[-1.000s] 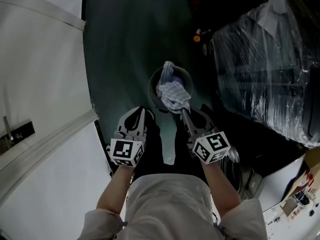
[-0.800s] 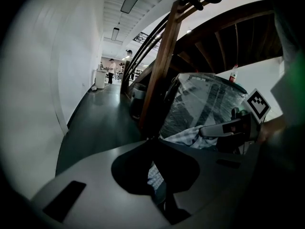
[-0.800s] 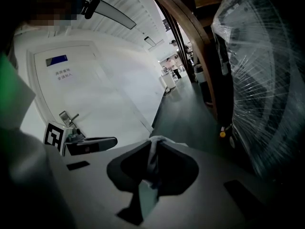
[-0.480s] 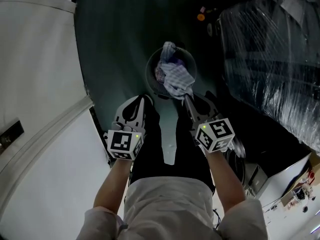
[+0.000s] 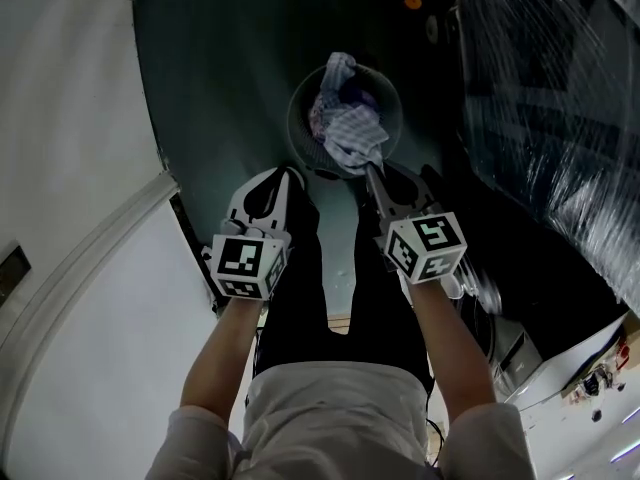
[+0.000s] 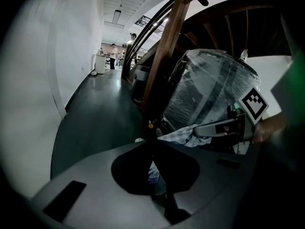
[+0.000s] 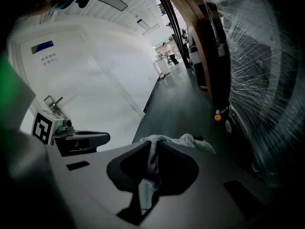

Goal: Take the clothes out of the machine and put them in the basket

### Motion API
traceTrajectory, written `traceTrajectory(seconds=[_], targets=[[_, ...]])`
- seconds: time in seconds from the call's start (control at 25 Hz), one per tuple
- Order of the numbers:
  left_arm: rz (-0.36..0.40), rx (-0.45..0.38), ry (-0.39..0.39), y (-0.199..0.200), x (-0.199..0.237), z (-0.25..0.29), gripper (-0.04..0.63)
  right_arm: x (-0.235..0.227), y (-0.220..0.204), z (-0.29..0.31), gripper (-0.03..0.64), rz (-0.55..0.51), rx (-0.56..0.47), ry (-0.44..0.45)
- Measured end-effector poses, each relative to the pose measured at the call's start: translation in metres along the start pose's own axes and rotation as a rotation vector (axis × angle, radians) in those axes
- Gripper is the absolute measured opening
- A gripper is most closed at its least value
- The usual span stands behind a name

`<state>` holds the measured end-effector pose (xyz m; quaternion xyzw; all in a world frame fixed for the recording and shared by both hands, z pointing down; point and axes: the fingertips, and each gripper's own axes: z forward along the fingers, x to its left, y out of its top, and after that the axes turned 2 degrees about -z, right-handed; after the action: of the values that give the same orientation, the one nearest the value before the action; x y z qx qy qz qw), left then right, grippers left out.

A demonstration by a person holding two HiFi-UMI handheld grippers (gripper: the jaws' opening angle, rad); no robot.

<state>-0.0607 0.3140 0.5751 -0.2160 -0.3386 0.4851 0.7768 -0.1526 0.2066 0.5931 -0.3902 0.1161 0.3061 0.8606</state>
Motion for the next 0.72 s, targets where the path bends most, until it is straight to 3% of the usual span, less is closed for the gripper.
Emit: traceTrajectory(seconds=[0.72], targets=[[-0.106, 0.158, 0.004, -0.089, 0.028, 0.085, 0.020, -0.055, -0.065, 0.074, 0.038, 0.013, 0.137, -0.058]])
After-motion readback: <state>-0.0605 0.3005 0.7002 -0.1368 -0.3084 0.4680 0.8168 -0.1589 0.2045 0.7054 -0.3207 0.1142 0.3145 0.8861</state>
